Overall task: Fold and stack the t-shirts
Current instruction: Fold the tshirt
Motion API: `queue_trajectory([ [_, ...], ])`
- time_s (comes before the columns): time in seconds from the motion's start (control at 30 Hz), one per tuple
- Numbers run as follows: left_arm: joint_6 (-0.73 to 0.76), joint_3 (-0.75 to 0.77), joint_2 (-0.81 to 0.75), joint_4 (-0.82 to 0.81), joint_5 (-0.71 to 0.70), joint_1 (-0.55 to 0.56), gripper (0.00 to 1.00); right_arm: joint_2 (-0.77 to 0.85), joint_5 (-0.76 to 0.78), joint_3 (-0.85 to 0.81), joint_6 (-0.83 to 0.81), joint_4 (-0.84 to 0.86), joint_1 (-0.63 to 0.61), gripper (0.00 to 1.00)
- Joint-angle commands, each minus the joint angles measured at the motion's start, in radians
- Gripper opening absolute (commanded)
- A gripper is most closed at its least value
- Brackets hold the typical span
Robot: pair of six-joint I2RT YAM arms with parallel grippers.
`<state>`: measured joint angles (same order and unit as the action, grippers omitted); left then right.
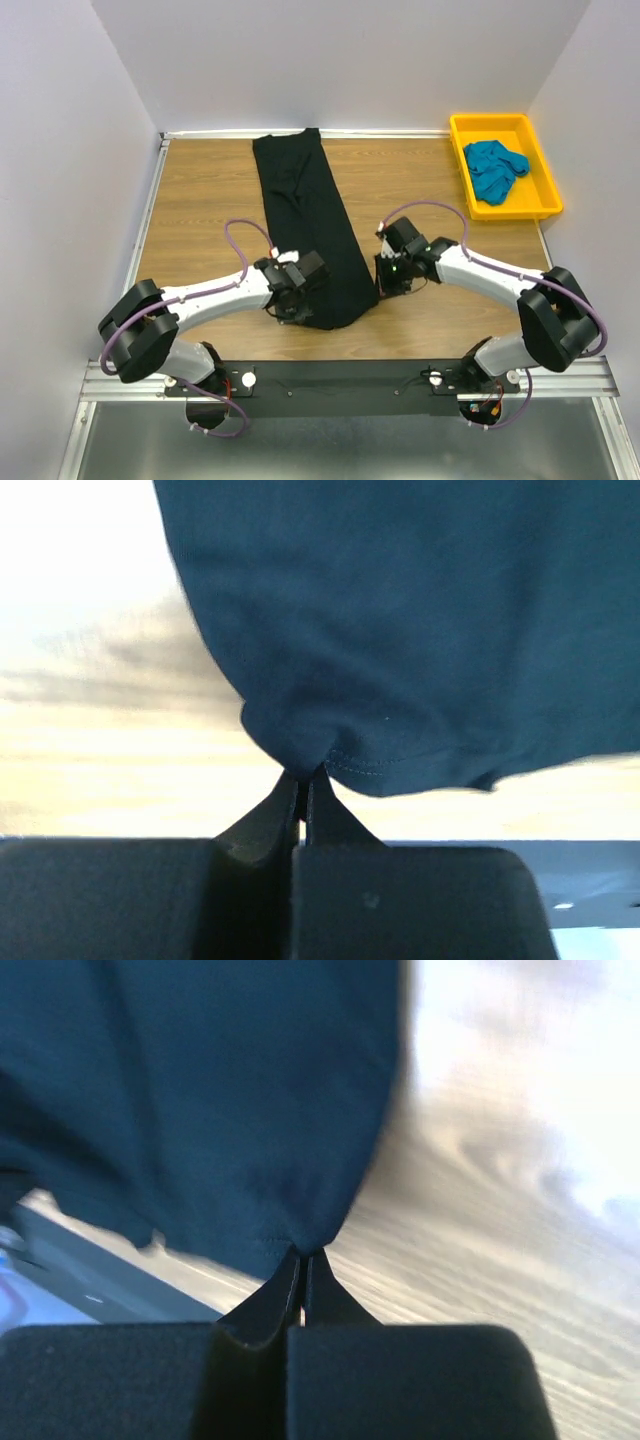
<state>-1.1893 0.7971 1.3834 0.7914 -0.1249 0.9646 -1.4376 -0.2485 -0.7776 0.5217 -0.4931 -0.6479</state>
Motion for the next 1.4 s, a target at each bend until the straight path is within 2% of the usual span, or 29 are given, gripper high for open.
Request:
queue_trajectory([
  [0.0,0.103,0.097,-0.014,-0.003,-0.13,-0.082,0.0,-0.027,0.017,-0.181,-0.028,-0.033,0.036,0.01],
  [0.07,0.201,0.125,-0.007,-0.038,-0.133,-0.136,0.0,-0.062,0.032,-0.253,-0.049,-0.035,0.051,0.0],
  [0.1,0.238,0.134,-0.004,-0.067,-0.139,-0.208,0.0,-0.11,0.04,-0.32,-0.054,-0.036,0.06,0.01],
  [0.2,0.35,0.177,0.016,-0.103,-0.169,-0.323,0.0,-0.21,0.049,-0.426,-0.074,-0.035,0.083,0.0],
  [0.4,0.535,0.249,0.095,-0.306,-0.22,-0.479,0.0,-0.418,0.081,-0.708,-0.13,-0.029,0.093,0.0],
  [0.53,0.617,0.304,0.178,-0.412,-0.246,-0.51,0.0,-0.509,0.127,-0.847,-0.173,-0.021,0.094,0.01],
  [0.8,0.672,0.387,0.313,-0.535,-0.289,-0.573,0.0,-0.688,0.201,-1.054,-0.284,0.007,0.097,0.01],
  [1.07,0.704,0.468,0.42,-0.6,-0.272,-0.621,0.0,-0.802,0.216,-1.19,-0.324,0.025,0.117,0.01],
  [1.37,0.72,0.531,0.554,-0.635,-0.245,-0.649,0.0,-0.911,0.235,-1.255,-0.336,0.051,0.137,0.01],
])
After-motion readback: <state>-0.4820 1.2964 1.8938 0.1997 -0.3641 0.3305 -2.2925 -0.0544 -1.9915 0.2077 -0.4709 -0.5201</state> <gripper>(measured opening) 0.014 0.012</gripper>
